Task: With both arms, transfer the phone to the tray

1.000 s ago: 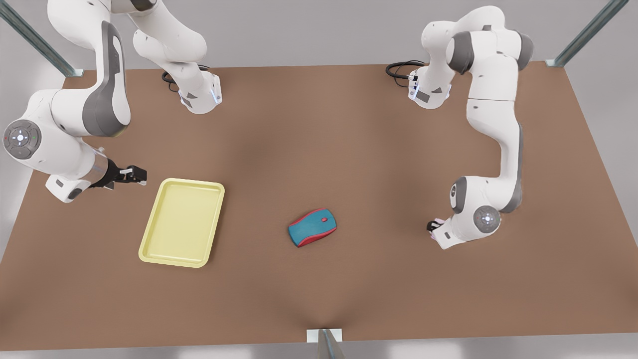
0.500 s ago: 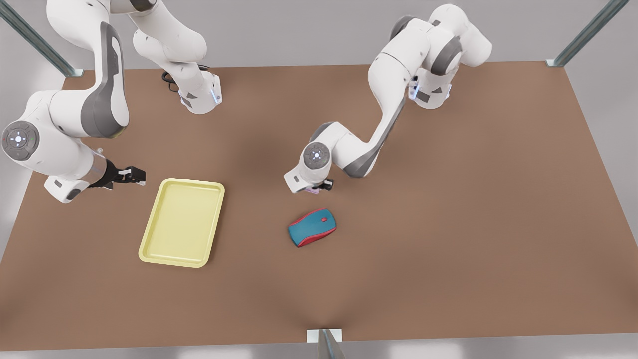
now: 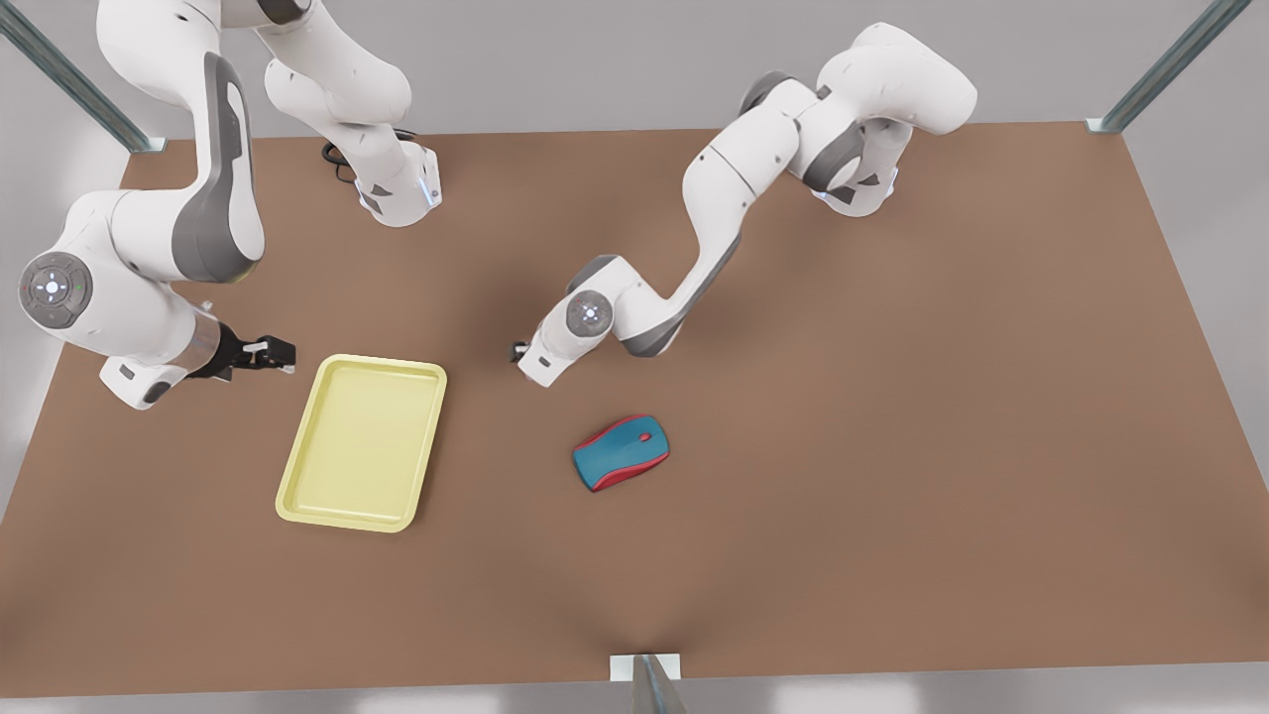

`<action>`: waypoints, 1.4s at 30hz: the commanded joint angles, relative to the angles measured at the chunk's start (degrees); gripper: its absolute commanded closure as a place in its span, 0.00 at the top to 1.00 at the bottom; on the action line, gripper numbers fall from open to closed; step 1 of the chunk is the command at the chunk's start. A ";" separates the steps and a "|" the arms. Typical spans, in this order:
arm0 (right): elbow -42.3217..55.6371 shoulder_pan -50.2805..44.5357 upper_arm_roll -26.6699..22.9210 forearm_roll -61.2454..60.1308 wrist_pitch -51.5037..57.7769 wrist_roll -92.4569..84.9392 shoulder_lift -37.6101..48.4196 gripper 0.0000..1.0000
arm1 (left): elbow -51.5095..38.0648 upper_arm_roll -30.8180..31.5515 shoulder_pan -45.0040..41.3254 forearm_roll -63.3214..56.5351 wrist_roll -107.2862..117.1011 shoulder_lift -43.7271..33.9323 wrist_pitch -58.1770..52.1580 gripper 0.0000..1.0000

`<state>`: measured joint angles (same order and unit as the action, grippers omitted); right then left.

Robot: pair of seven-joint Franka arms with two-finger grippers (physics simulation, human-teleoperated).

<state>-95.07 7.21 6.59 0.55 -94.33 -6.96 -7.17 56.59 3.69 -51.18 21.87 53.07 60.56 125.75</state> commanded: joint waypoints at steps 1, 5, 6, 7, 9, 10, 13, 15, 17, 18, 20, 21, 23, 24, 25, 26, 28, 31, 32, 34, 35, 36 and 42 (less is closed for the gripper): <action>-0.11 0.00 0.00 -0.03 -0.51 -0.07 0.06 1.00 | 0.10 0.00 0.47 -0.07 20.85 -0.88 3.72 1.00; -1.08 -0.26 0.09 -0.03 -2.17 -0.07 -0.03 1.00 | 0.45 -1.14 32.36 -18.87 -27.99 -29.62 -53.05 1.00; -1.17 -0.79 0.17 -0.03 -2.70 0.10 -0.56 1.00 | 0.45 -1.14 37.46 -23.10 -44.88 -31.91 -58.25 1.00; -1.17 -1.58 0.61 -0.11 -3.67 0.19 -1.44 1.00 | 0.63 -1.23 40.72 -23.10 -46.39 -33.22 -59.75 1.00; -0.90 -5.80 0.61 -0.29 -7.44 1.16 -4.16 1.00 | 28.40 -0.44 44.77 -23.18 -53.68 -49.22 -41.99 1.00; -0.64 -7.73 0.61 -0.38 -9.91 1.24 -6.09 1.00 | 25.78 -1.50 44.77 -22.92 -53.94 -48.78 -46.29 1.00; -0.73 -14.85 0.79 -0.38 -11.14 12.05 -8.03 1.00 | 18.65 -0.71 44.77 -21.34 -53.24 -45.27 -54.03 1.00; -0.82 -17.58 0.88 -1.77 -11.14 17.23 -9.00 1.00 | 18.56 -0.97 44.77 -20.03 -53.86 -45.62 -53.94 1.00; -1.17 -19.69 0.79 -4.42 -12.98 21.37 -10.84 1.00 | 18.56 -0.71 44.77 -19.32 -53.95 -45.18 -53.86 1.00; -1.26 -21.27 0.79 -4.42 -13.51 25.14 -11.90 1.00 | 18.56 -0.79 44.77 -18.79 -53.95 -45.27 -53.94 1.00; -1.17 -24.08 0.79 -4.42 -15.18 29.80 -13.83 1.00 | 18.65 -0.88 44.77 -18.79 -54.04 -45.18 -53.77 1.00; -1.17 -25.40 0.88 -5.12 -15.36 31.83 -14.45 1.00 | 18.74 -0.79 44.77 -18.79 -54.04 -45.09 -53.77 1.00; -1.08 -28.74 0.79 -6.44 -18.96 38.51 -17.17 1.00 | 18.74 -0.79 44.77 -18.79 -54.04 -44.74 -53.42 1.00; -0.82 -30.05 0.88 -6.53 -20.72 41.40 -18.57 1.00 | 18.74 -0.71 44.77 -18.79 -54.04 -44.74 -53.50 1.00; -0.55 -31.64 0.88 -6.53 -22.21 44.83 -19.81 1.00 | 18.74 -0.71 44.77 -18.79 -54.04 -44.74 -53.50 1.00; -0.46 -33.22 0.88 -6.79 -23.71 47.74 -21.04 1.00 | 18.74 -0.71 44.77 -18.70 -54.12 -44.74 -53.50 1.00; -0.55 -35.95 0.88 -6.88 -25.99 48.09 -22.18 1.00 | 18.74 -0.71 44.77 -17.91 -54.12 -44.74 -53.50 1.00; -1.61 -37.18 1.49 -6.97 -28.28 51.87 -23.59 1.00 | 18.21 -0.71 44.77 -17.83 -54.21 -45.53 -53.86 1.00; -4.59 -36.83 1.58 -8.11 -31.52 51.61 -23.41 1.00 | 18.21 -0.71 44.77 -17.83 -54.21 -45.44 -53.94 1.00; -8.72 -36.47 1.58 -8.11 -34.17 46.95 -22.80 1.00 | 18.21 -0.71 44.77 -17.83 -54.30 -45.27 -53.86 1.00; -11.97 -36.47 1.58 -8.11 -36.36 46.51 -21.92 1.00 | 18.21 -0.71 44.77 -17.83 -54.39 -45.09 -53.68 1.00; -13.38 -36.30 1.58 -8.11 -36.36 45.54 -20.86 1.00 | 18.38 -0.71 44.77 -17.74 -54.30 -45.01 -53.68 1.00; -21.56 -35.24 1.58 -8.11 -43.22 40.09 -19.19 1.00 | 18.12 -0.53 44.77 -14.40 -54.21 -45.44 -53.68 1.00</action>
<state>-114.98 -28.19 8.17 -7.44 -130.30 27.56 -26.73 74.62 3.08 -6.40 5.54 5.86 15.25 72.17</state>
